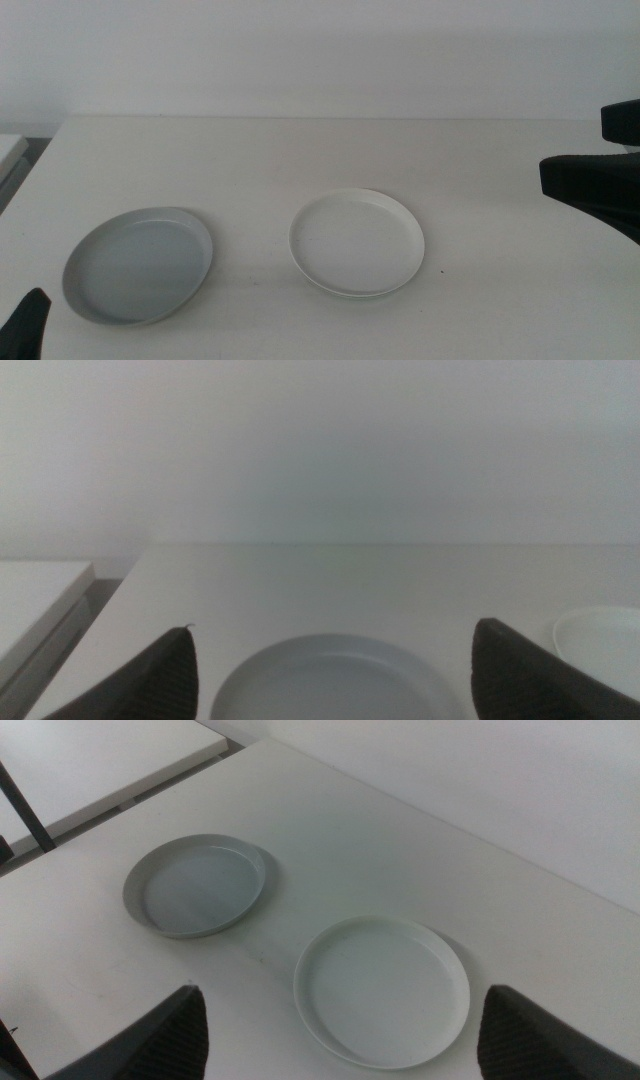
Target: Stack the three bowls on top of each other.
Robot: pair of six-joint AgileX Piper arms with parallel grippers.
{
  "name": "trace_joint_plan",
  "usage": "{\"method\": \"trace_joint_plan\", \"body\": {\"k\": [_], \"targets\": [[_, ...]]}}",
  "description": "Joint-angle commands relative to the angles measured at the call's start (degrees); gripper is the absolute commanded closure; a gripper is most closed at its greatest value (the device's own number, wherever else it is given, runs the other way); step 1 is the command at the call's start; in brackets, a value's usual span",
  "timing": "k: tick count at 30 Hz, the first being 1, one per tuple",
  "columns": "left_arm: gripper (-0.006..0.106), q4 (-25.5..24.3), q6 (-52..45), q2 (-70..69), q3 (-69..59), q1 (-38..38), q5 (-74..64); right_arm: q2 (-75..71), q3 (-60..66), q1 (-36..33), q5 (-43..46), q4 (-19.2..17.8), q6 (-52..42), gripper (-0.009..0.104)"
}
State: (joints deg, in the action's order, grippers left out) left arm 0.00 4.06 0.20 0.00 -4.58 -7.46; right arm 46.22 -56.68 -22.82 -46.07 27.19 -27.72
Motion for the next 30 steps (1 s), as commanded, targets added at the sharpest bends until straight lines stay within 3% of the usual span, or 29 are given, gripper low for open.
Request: {"method": "trace_joint_plan", "body": {"k": [1,5,10,15,20,24,30], "targets": [[0.007,0.0,0.36,-0.2,0.0,0.58,-1.49,-0.24,0.45,-0.04,-0.05,0.18,-0.55,0.003],[0.007,7.08,2.46,10.87,13.84,4.01,-18.35,-0.24,0.45,-0.04,-0.05,0.18,-0.55,0.003],[0.007,7.53,-1.13,31.99,39.41,6.27,-44.35,-0.24,0.45,-0.04,0.07,0.33,-0.55,0.003],[0.007,7.57,-1.16,47.19,51.53,6.27,-60.39,-0.24,0.45,-0.04,0.74,0.33,-0.55,0.003],[0.007,8.58,-3.53,57.55,53.27,6.27,-52.96,-0.24,0.45,-0.04,1.02,0.33,-0.55,0.003],[0.007,5.9,-3.61,67.99,53.53,8.28,-52.81,-0.24,0.45,-0.04,1.02,0.33,-0.55,0.003],[0.007,9.19,-8.93,82.02,56.72,15.51,-48.27,-0.24,0.45,-0.04,1.02,0.33,-0.55,0.003]]}}
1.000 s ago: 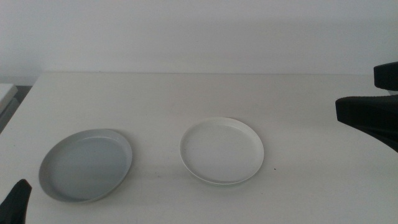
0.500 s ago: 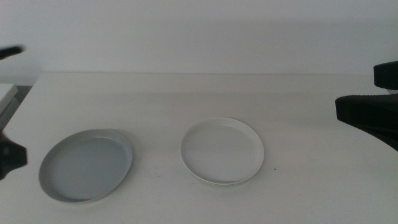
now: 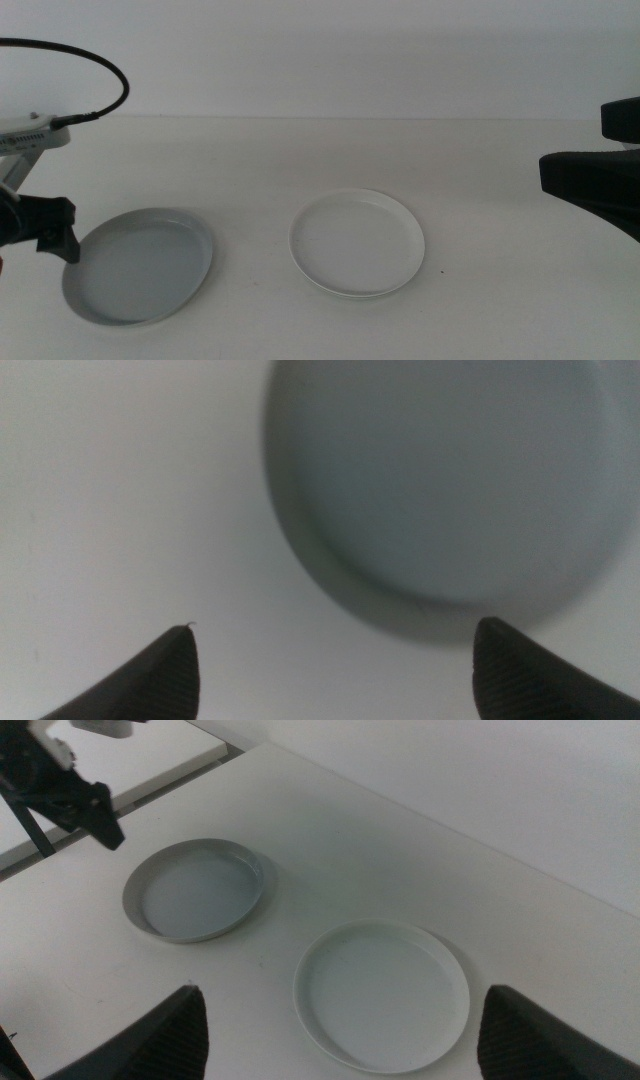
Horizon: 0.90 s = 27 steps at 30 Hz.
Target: Stack the three bowls on top of each other.
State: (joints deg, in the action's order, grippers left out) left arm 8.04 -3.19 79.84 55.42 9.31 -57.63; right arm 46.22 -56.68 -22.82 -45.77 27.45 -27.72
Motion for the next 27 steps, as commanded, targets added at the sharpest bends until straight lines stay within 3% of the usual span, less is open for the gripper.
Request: {"method": "trace_joint_plan", "body": {"k": [1,8,20,24,27], "targets": [[0.007,2.25,-3.21,4.5,2.14,2.52,2.22,-0.24,0.45,-0.04,0.73,0.07,-0.55,0.003],[0.007,11.36,-14.46,16.05,4.82,3.77,8.52,-0.24,0.45,-0.04,0.73,0.07,-0.55,0.003],[0.009,12.3,-14.78,26.74,4.95,3.77,14.79,-0.24,0.45,-0.04,0.73,0.07,-0.55,0.003],[0.024,12.4,-14.78,27.22,4.95,3.77,15.23,-0.24,0.45,-0.04,0.73,0.07,-0.55,0.003],[0.048,12.55,-14.59,27.22,4.95,3.77,15.66,-0.24,0.45,-0.04,0.73,0.07,-0.55,0.003]]}}
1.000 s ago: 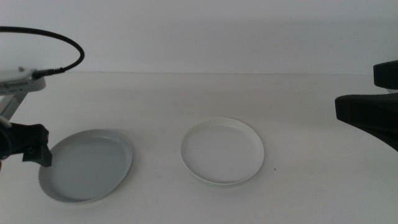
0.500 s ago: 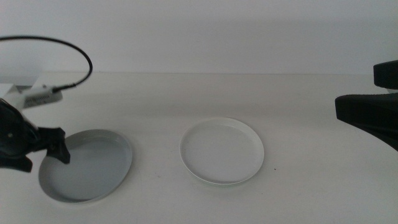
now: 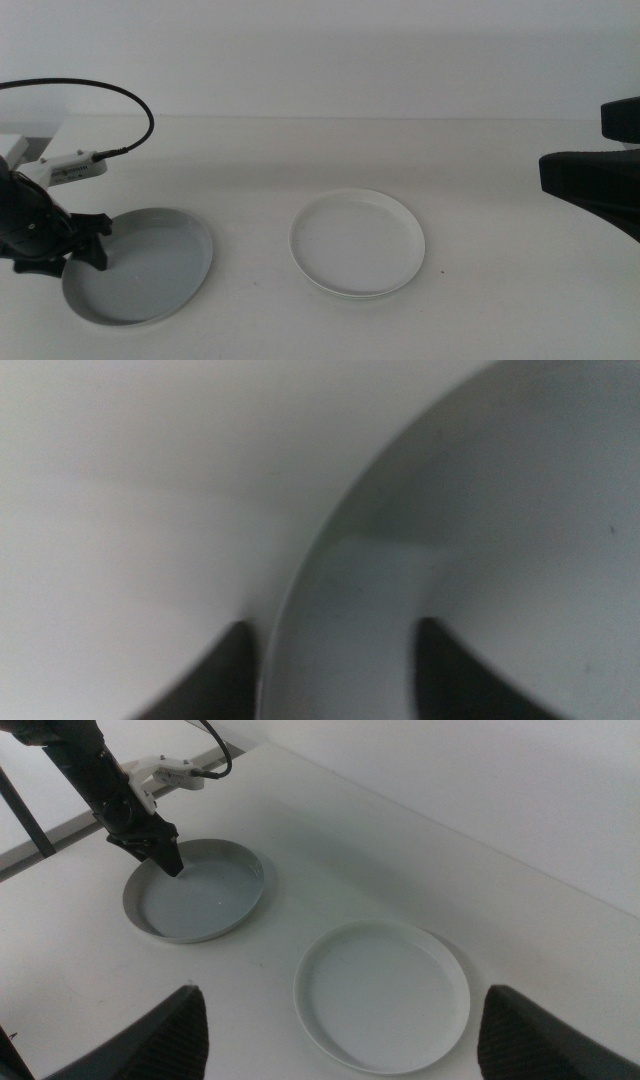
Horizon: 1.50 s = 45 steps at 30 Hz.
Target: Stack the three bowls on top of each other.
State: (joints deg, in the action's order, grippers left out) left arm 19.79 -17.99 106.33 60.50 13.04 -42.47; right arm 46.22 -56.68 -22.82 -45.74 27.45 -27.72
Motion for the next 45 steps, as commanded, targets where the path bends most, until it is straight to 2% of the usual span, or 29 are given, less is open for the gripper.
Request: {"method": "trace_joint_plan", "body": {"k": [1,5,6,10,13,15,20,26,30,33,45], "targets": [[0.058,1.06,0.42,0.73,-0.13,0.03,0.49,-0.24,0.45,-0.04,0.7,0.07,-0.55,0.003],[0.1,1.58,0.42,0.73,0.29,0.03,0.2,-0.24,0.45,-0.04,0.7,0.07,-0.55,0.003],[0.102,1.3,0.27,0.73,0.8,0.03,-0.64,-0.24,0.45,-0.04,0.7,0.07,-0.55,0.003],[0.102,1.34,2.32,-1.11,5.86,0.03,-8.08,-0.24,0.45,-0.04,0.7,0.07,-0.55,0.003],[0.102,5.77,3.09,-4.41,11.84,-1.34,-15.87,-0.24,0.45,-0.04,0.7,0.07,-0.55,0.003],[0.102,6.47,4.21,-6.17,15.63,-4.96,-18.88,-0.24,0.45,-0.04,0.7,0.07,-0.55,0.003],[0.102,3.11,11.64,-3.62,25.22,-18.6,-20.9,-0.24,0.45,-0.04,0.7,0.07,-0.55,0.003],[0.102,3.68,14.25,5.71,34.83,-27.99,-20.67,-0.24,0.45,-0.04,0.7,0.07,-0.55,0.003],[0.102,5.22,14.86,9.84,36.91,-30.57,-18.86,-0.24,0.45,-0.04,0.7,0.07,-0.55,0.003],[0.102,4.08,14.86,11.71,37.29,-32.22,-17.6,-0.24,0.45,-0.04,0.7,0.07,-0.55,0.003],[0.102,5.53,15.35,15.45,37.29,-32.46,-16.42,-0.24,0.45,-0.04,0.7,0.07,-0.55,0.003]]}}
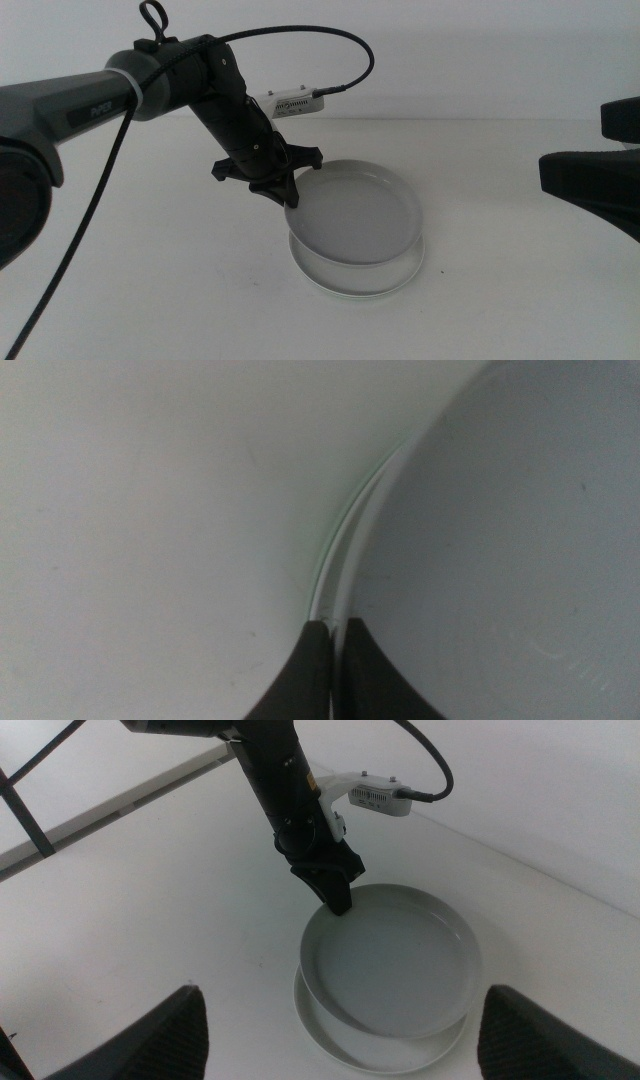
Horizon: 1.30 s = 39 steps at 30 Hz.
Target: Stack the three bowls on top of each other.
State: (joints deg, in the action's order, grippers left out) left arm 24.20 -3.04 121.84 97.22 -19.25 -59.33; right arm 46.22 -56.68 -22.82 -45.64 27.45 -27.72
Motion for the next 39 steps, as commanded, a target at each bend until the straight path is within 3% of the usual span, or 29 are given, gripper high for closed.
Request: {"method": "trace_joint_plan", "body": {"k": [1,6,10,21,31,34,37,39], "targets": [[0.102,1.27,0.4,0.04,0.57,-0.16,0.68,-0.24,0.45,-0.04,0.6,0.07,-0.55,0.003],[0.092,1.22,-0.04,0.06,0.57,-0.27,0.68,-0.24,0.45,-0.04,0.6,0.07,-0.55,0.003],[0.078,1.14,-0.04,0.06,0.57,-0.27,1.03,-0.24,0.45,-0.04,0.6,0.07,-0.55,0.003],[0.007,1.24,-3.69,-0.05,3.11,0.25,-3.11,-0.24,0.45,-0.04,0.6,0.07,-0.55,0.003],[0.007,0.98,1.81,-3.95,13.85,6.9,-10.63,-0.24,0.45,-0.04,0.6,0.07,-0.55,0.003],[0.007,-2.08,1.46,-10.72,8.33,8.72,-10.63,-0.24,0.45,-0.04,4.1,0.38,-0.28,0.003],[0.007,-3.31,1.36,-20.0,-1.12,10.58,-6.58,-0.17,0.45,-0.04,6.78,1.15,8.85,0.003],[0.007,-3.29,0.02,-26.92,-8.14,11.96,-0.62,-0.03,0.45,-0.04,9.45,-1.75,13.64,0.003]]}}
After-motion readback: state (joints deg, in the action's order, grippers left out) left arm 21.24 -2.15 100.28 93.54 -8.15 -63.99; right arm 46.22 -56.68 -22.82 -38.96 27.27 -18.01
